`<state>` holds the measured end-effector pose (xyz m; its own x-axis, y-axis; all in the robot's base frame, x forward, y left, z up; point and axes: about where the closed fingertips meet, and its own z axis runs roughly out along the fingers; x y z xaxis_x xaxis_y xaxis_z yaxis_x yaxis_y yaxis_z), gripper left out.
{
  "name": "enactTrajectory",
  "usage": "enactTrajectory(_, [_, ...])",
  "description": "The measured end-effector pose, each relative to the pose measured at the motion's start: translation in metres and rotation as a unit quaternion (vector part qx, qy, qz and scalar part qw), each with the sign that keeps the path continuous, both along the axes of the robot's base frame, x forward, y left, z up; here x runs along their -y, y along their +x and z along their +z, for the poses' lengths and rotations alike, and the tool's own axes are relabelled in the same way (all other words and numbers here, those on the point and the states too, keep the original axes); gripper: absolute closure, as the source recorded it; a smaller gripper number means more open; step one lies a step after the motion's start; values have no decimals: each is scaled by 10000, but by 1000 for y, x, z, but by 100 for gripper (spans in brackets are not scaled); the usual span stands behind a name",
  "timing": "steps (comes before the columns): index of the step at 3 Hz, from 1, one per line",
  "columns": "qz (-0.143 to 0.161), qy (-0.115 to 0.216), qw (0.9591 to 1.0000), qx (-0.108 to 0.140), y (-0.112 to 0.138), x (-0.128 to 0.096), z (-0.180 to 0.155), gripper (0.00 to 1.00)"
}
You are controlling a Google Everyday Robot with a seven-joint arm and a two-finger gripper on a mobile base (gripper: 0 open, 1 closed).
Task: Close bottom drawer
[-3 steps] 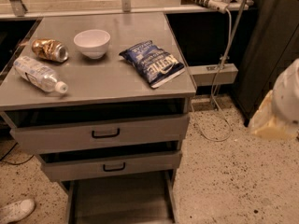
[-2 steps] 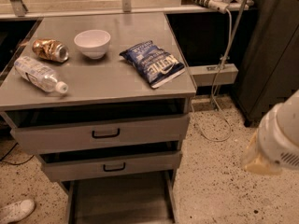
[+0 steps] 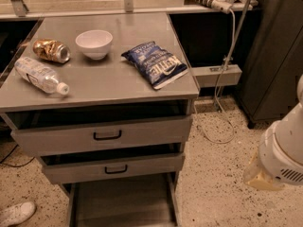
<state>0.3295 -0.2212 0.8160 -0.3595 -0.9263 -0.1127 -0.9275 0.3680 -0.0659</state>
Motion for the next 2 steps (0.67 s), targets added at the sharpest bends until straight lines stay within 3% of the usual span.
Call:
enactTrajectory(1, [-94, 144, 9998, -71, -13, -9, -35, 100])
enactTrajectory(2, [-262, 428, 9981, -353, -35, -35, -112, 100])
